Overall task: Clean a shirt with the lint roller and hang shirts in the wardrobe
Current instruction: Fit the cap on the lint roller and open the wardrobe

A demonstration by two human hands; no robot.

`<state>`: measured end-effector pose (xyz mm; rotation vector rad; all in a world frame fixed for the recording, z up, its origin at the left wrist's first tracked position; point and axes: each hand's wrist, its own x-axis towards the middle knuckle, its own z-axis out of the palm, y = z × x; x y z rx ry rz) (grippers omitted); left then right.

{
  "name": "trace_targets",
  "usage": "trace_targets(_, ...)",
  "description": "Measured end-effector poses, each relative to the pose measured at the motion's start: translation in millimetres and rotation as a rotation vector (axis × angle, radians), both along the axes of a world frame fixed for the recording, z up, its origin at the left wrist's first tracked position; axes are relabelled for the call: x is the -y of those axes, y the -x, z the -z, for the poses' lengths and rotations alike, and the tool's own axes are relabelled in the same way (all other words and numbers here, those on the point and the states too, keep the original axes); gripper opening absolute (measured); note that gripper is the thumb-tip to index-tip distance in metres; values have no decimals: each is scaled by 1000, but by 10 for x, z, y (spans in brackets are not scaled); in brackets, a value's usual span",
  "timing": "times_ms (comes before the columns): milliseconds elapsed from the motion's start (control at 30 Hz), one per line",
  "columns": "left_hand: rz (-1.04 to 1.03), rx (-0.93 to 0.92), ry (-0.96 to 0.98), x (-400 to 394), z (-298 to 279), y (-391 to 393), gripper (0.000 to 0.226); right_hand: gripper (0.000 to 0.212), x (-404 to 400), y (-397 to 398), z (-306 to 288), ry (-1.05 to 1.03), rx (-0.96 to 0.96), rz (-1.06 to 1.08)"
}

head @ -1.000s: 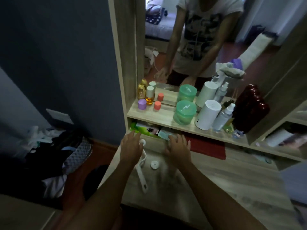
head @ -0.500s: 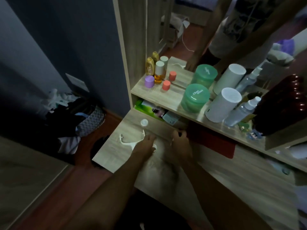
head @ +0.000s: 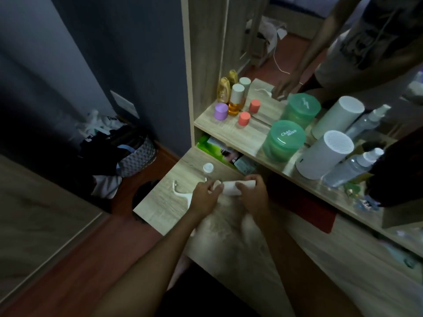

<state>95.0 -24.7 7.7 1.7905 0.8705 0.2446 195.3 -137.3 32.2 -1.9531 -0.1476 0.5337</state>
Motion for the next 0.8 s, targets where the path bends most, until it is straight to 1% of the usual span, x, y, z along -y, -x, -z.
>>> trace_targets(67,-92,90,213,-37,-157,64,22,22,-118,55,-140,-215,-205,31)
trace_targets(100,-125,122,289,-62,-222,100,19,25,-172,88,-210,-278,-269,19)
trace_targets(133,-155,156,342,-98,-268,135,17,27,-227,108,-242,-310,-307,9)
trace_targets(200,-193,201,386,-190,-320,221,17,29,-322,153,-273,-340,-345,3)
trace_targets(333,-209,199,429,-356,-415,420,33,31,-514,316,-343,-356,-398,-53)
trace_targets(400,-215,205,445,-410,-448,527,36,34,-588,413,-386,-342,-394,-89)
trace_targets(500,-213,213,408,-441,-518,615,33,43,-666,545,-415,-366,-428,-134)
trace_targets(600,-256,228,338,-426,-502,607,27,43,-756,634,-388,-373,-441,-165)
trace_targets(633,-259,238,342,-420,-494,594,32,42,-779,687,-391,-370,-427,-162)
trace_targets(700,-292,246,353,-422,-479,556,50,40,-844,743,-337,-378,-413,-146)
trace_targets(733,-323,251,328,-434,-467,539,53,37,-881,747,-301,-401,-449,-159)
trace_targets(767,-360,264,307,-449,-470,524,49,34,-918,710,-289,-382,-495,-194)
trace_targets(800,-406,284,308,-473,-483,509,44,36,-952,634,-274,-349,-528,-218)
